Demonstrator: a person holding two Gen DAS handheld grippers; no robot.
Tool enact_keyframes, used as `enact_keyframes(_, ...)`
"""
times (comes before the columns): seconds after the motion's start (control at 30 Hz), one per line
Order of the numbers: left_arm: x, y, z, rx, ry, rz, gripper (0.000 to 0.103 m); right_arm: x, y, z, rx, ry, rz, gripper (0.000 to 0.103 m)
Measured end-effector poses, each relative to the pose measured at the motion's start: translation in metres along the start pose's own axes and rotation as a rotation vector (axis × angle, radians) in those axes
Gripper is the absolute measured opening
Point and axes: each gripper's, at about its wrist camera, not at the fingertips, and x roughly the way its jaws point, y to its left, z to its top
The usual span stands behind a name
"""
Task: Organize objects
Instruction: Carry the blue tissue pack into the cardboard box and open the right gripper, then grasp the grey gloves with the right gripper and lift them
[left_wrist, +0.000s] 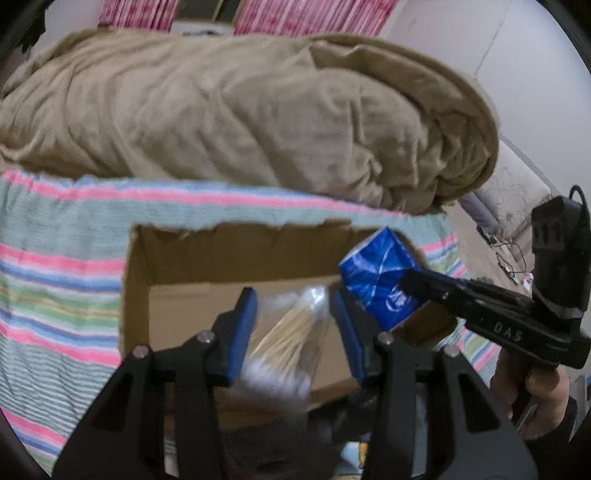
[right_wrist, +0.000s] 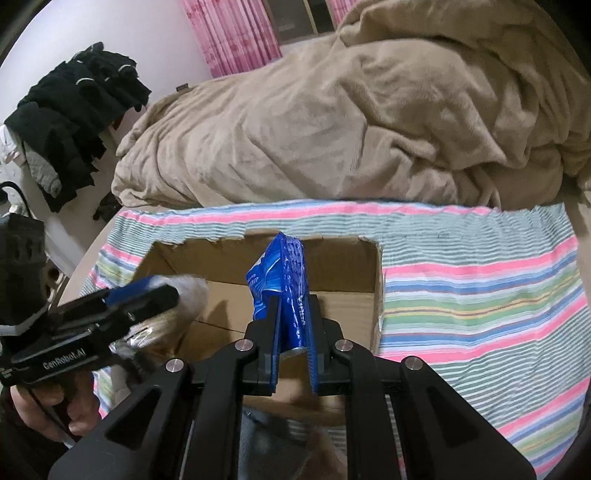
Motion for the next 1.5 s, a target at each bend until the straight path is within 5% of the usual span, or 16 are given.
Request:
enact_keyframes(0.1, -0.002, 0.002, -0.005, -0.004, 0.003, 0.02, 0.069, 0.007, -0.001, -0.004, 0.001, 0.024, -0.006, 0.015)
enact_keyframes(0.17, -0.01, 0.002, -0.008, -0.008, -0.008, 0.017, 0.073, 0.008, -0.002, -0.006, 0.013, 0.03, -0.008, 0.017)
enact_keyframes(0.33, -0.029, -0.001, -0.012, 0.015, -0.025, 0.04, 0.074, 0.0, -0.001, -0.009, 0.029, 0.022, -0.017, 0.047)
enact_keyframes(0.63, -0.072, -0.001, -0.04, 0.025, -0.041, 0.095, 0.074, -0.031, 0.027, -0.021, -0.026, 0.0, 0.028, 0.048)
enact_keyframes(0.83, -0.056, -0.001, -0.06, 0.003, 0.018, 0.082, 0.074, -0.049, 0.037, -0.044, -0.042, 0.02, 0.024, 0.049)
enact_keyframes(1.03, -0.04, 0.0, -0.07, -0.042, 0.051, 0.073, 0.074, -0.062, 0.023, -0.068, -0.022, 0.041, -0.034, 0.069)
enact_keyframes(1.2, -0.032, -0.003, -0.069, -0.039, 0.053, 0.071, 0.09, -0.05, 0.004, -0.083, 0.003, 0.087, -0.06, 0.07)
enact_keyframes(1.43, -0.025, -0.005, -0.07, -0.019, 0.04, 0.063, 0.089, -0.037, 0.002, -0.086, 0.017, 0.082, -0.017, 0.07)
enact_keyframes(1.5, -0.025, -0.004, -0.071, -0.019, 0.037, 0.06, 0.075, -0.04, 0.008, -0.085, 0.001, 0.071, 0.002, 0.07)
